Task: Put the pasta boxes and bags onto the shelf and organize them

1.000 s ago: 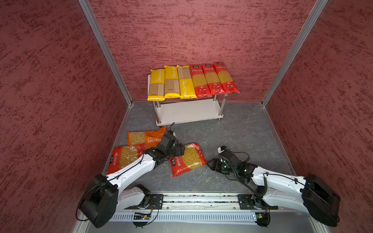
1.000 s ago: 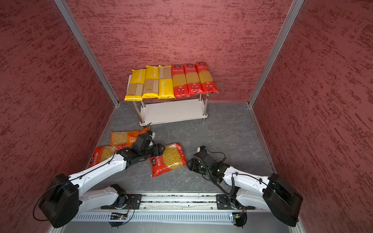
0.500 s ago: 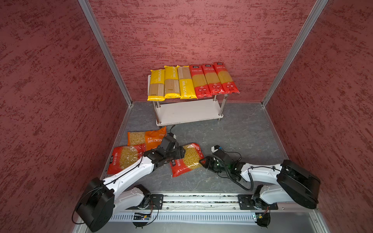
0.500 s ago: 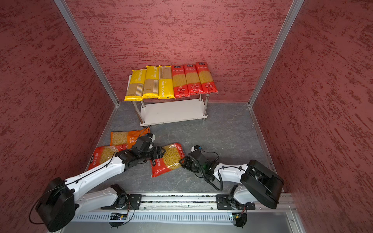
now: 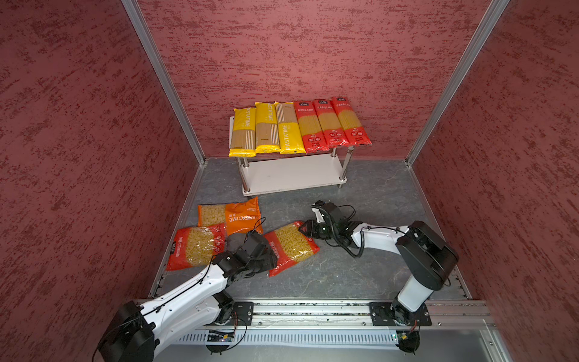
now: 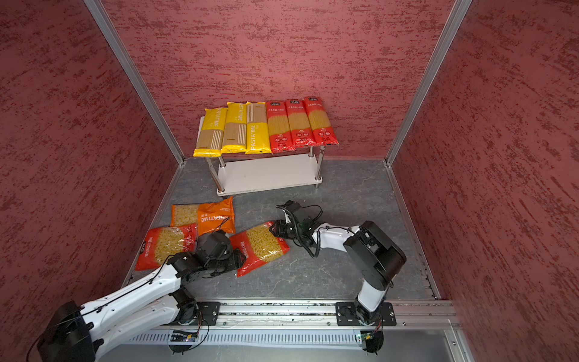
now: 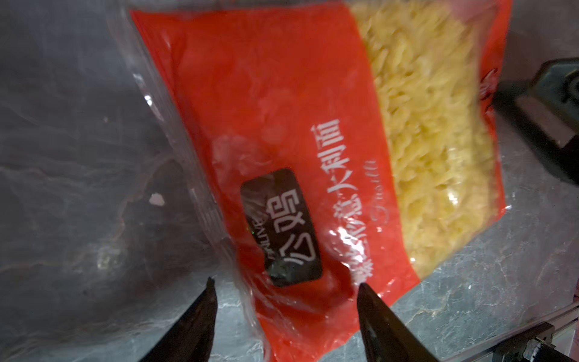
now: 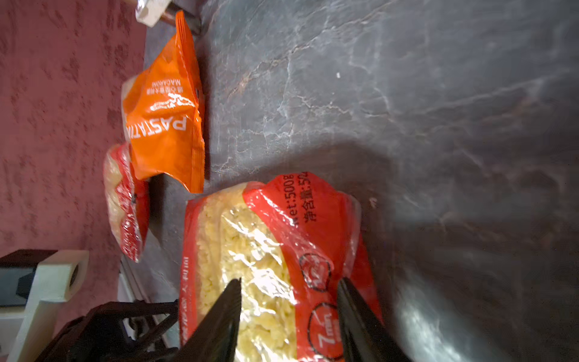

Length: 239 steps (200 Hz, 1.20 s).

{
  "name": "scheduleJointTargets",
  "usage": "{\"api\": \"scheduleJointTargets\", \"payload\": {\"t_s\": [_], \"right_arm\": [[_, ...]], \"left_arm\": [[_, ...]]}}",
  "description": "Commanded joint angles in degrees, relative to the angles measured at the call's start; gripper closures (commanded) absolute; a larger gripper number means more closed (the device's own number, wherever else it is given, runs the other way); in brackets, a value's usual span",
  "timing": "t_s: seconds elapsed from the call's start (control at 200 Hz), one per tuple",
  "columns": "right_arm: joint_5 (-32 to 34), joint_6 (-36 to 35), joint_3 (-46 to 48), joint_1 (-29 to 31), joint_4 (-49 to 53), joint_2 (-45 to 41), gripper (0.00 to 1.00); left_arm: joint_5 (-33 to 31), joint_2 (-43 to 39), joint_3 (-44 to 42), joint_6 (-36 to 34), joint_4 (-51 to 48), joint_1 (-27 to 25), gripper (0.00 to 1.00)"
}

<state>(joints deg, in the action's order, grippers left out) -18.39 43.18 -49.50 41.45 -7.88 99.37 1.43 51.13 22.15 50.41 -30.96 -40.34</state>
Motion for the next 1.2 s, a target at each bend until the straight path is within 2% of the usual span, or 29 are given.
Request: {"api": "scheduleJointTargets", "payload": {"t_s": [0.0,0.06,0.17,0.351,0.501,0.676,0.797,0.892,1.067,1.192], "right_arm": [[-3.12,-3.83,-1.19,-0.06,3.55,-0.03,0.61],[-1.55,-3.3,0.76,-0.14,3.1,-1.63,0.67],[-0.95,-0.81,5.51,-0.23,1.36,-5.13,0.71],[-1.31,10.83,19.2,1.8,-7.56,-12.99,0.72],[4.28,14.86,24.08,10.51,-5.12,-20.5,0.71],[4.06,17.13,22.09,18.41,-4.92,-19.71,0.67],[3.46,16.53,22.68,18.44,-4.98,-21.62,0.61],[3.86,12.67,22.19,16.48,0.62,-25.53,0.57],[3.19,4.63,21.35,7.32,11.76,-34.32,0.5],[3.09,0.35,20.53,-0.88,15.94,-35.63,0.47]], "left_arm": [[1.71,1.73,-0.36,3.11,6.75,-0.79,0.31],[1.65,3.37,-0.06,3.07,9.52,-0.78,0.31],[2.02,8.25,2.14,0.73,14.31,-0.05,0.32],[7.01,21.47,11.25,-8.16,17.89,3.1,0.32],[10.01,31.47,21.53,-14.1,17.09,3.51,0.31],[10.36,37.77,28.18,-15.58,19.25,4.11,0.31],[9.37,35.1,28.35,-15.93,18.33,4.8,0.31],[7.79,30.06,26.23,-16.57,15.11,5.6,0.31],[5.3,17.66,18.62,-12.4,8.21,5.27,0.3],[5.44,10.68,12.35,-5.73,6.75,2.88,0.3]]}}
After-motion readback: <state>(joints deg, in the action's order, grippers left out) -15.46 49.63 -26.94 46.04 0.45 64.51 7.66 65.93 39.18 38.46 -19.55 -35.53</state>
